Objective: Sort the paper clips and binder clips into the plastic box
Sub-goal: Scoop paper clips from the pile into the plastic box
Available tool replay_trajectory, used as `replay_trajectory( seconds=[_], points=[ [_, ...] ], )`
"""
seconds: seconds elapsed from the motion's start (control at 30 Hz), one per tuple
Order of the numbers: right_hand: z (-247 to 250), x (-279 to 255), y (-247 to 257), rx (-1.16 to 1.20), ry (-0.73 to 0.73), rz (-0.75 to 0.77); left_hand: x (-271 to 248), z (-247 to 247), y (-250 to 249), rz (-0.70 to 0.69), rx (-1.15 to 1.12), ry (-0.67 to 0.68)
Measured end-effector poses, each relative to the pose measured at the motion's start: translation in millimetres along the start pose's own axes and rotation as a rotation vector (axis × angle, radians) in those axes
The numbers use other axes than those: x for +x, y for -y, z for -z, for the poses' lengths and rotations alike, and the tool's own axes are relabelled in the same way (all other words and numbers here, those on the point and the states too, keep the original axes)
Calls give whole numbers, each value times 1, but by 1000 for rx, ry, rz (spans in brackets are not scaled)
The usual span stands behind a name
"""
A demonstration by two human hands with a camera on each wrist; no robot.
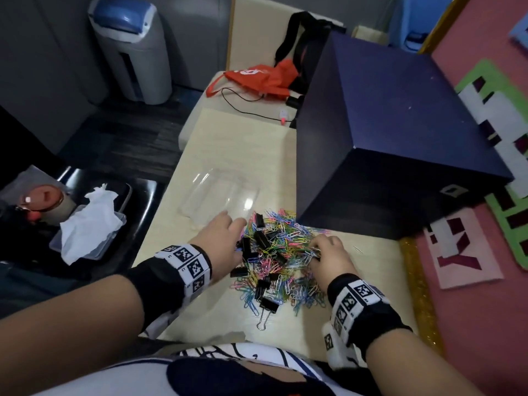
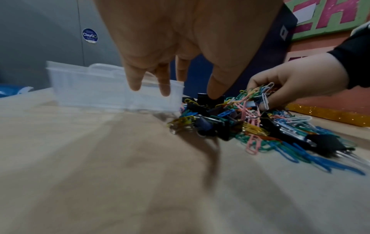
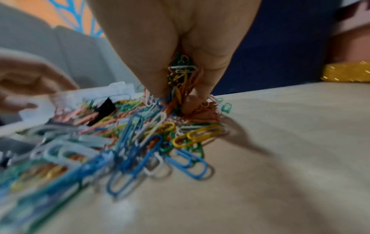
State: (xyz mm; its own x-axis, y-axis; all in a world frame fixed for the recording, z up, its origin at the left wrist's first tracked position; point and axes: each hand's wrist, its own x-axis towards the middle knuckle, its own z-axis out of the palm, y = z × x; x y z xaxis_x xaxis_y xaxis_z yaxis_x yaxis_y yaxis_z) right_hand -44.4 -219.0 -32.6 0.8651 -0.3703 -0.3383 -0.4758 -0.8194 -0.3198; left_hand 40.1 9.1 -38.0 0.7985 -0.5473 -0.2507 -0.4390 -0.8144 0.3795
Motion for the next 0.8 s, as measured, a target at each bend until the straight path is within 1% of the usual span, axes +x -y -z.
replay_trajectory(
  seconds=[0.1,0.17,0.23,0.3,0.33,0.4,0.47,0.57,0.63,0.7,0.8],
  points=[
    [8,2,-5,57,-79,-59,-1,13,-7,28,148,-52],
    [13,4,-10,68,-108,-99,1,18,-23,33,239,-96],
    [18,5,-15,83,-128,-141,5,18,-45,-70,268,-95],
    [22,6,-22,91,-129,-173,12,13,-67,-206,289,-38],
    [23,7,-25,92,-120,-185,18,9,-77,-250,302,-4],
    [26,8,-32,81,-91,-193,32,0,-95,-288,316,53],
    [29,10,-38,66,-62,-186,45,-8,-110,-275,320,119],
    [34,13,-43,30,-15,-181,57,-18,-122,-209,386,248],
    [35,16,-44,4,16,-175,59,-20,-129,-204,429,259],
    [35,18,-46,-6,40,-168,61,-21,-134,-207,401,271],
    [29,19,-45,3,109,-166,63,-18,-134,-272,395,272]
  ],
)
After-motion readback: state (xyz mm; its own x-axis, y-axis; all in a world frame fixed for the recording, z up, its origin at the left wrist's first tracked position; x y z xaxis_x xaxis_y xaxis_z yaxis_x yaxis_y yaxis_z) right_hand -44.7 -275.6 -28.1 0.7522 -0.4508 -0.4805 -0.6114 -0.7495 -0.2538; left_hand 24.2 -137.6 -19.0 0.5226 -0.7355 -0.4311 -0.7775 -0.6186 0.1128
